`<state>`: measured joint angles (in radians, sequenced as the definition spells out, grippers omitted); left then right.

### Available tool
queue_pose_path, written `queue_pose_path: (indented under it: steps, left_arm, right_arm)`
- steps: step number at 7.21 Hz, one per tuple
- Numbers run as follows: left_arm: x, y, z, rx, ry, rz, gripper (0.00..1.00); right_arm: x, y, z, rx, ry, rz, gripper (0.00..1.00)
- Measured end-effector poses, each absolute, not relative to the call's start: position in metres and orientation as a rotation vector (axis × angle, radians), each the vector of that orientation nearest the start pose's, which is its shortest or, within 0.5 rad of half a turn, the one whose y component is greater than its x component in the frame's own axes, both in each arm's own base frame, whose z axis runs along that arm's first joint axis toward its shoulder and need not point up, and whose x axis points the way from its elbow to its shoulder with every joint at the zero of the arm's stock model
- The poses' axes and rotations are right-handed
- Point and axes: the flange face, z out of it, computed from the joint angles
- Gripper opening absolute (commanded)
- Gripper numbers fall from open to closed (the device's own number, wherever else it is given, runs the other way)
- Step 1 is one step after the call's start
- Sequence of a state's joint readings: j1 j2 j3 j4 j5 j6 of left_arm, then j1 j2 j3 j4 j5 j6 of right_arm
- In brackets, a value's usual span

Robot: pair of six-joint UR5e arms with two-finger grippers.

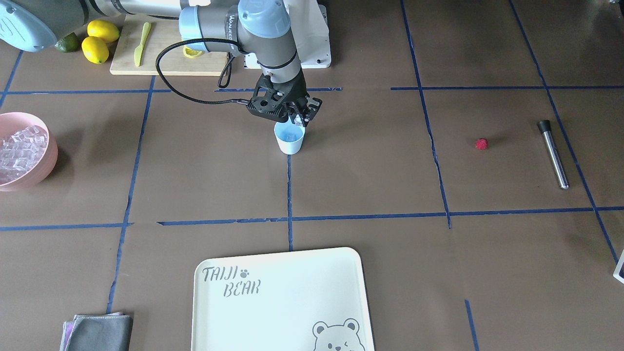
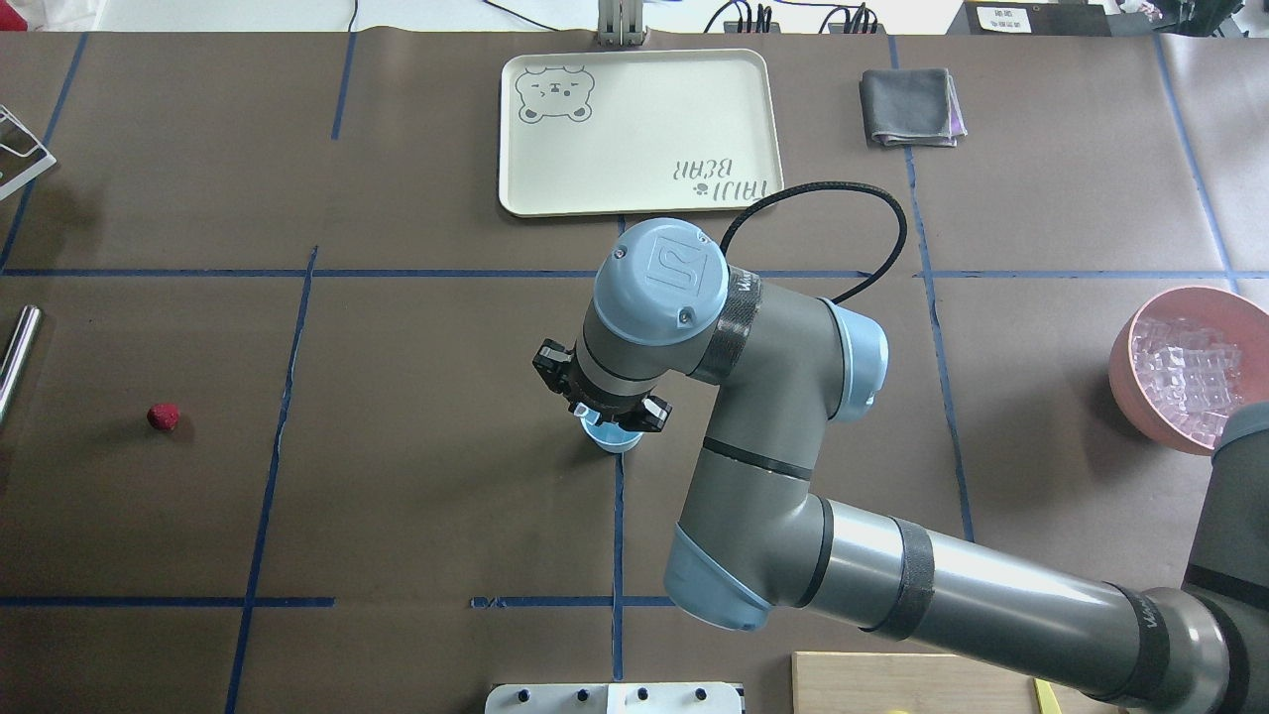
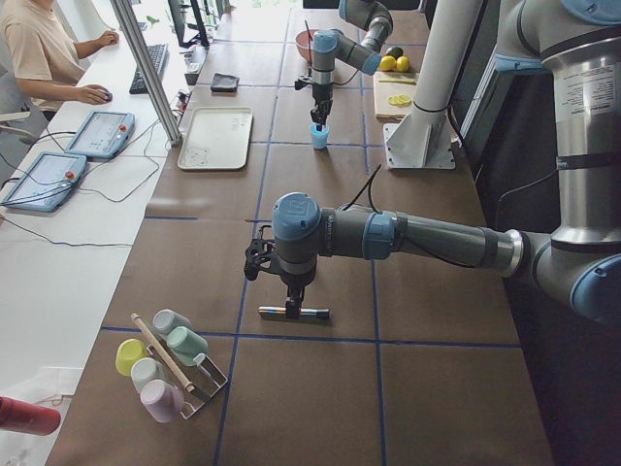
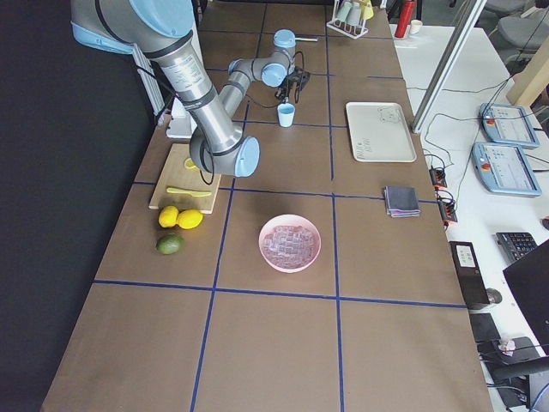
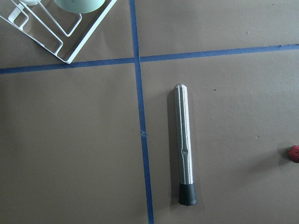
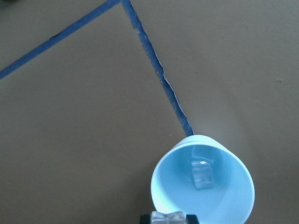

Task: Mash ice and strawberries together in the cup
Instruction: 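Carry the third ice cube with the right gripper over the cup, then drop the cube and withdraw the right gripper while the left reaches for the strawberry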

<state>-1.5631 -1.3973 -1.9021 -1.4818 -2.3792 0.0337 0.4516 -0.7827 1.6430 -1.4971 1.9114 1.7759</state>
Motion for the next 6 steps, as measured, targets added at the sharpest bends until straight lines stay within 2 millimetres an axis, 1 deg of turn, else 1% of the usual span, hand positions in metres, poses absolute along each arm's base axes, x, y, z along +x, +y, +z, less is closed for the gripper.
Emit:
queue_pose_path:
  steps: [1, 2, 3, 5, 6]
  left_arm:
    - [-0.058, -0.419, 0.581, 0.076, 0.807, 0.067, 1.00]
    - [-0.058, -0.419, 0.581, 0.076, 0.807, 0.067, 1.00]
    - [-0.058, -0.419, 0.581, 0.076, 0.807, 0.067, 1.00]
    - [-0.058, -0.419, 0.581, 0.077, 0.807, 0.067, 1.00]
    - [-0.058, -0.419, 0.581, 0.077, 0.807, 0.067, 1.00]
  right_arm:
    - [-0.578, -0.393, 0.142, -0.200, -0.961, 0.447, 0.52]
    - [-0.576, -0.395, 0.145, -0.201, -0.955, 0.451, 0.73]
    - [-0.575, -0.396, 0.148, -0.201, -0.950, 0.454, 0.99]
    - [-0.572, -0.397, 0.151, -0.202, -0.948, 0.457, 0.99]
    - [-0.558, -0.398, 0.155, -0.204, -0.948, 0.461, 0.99]
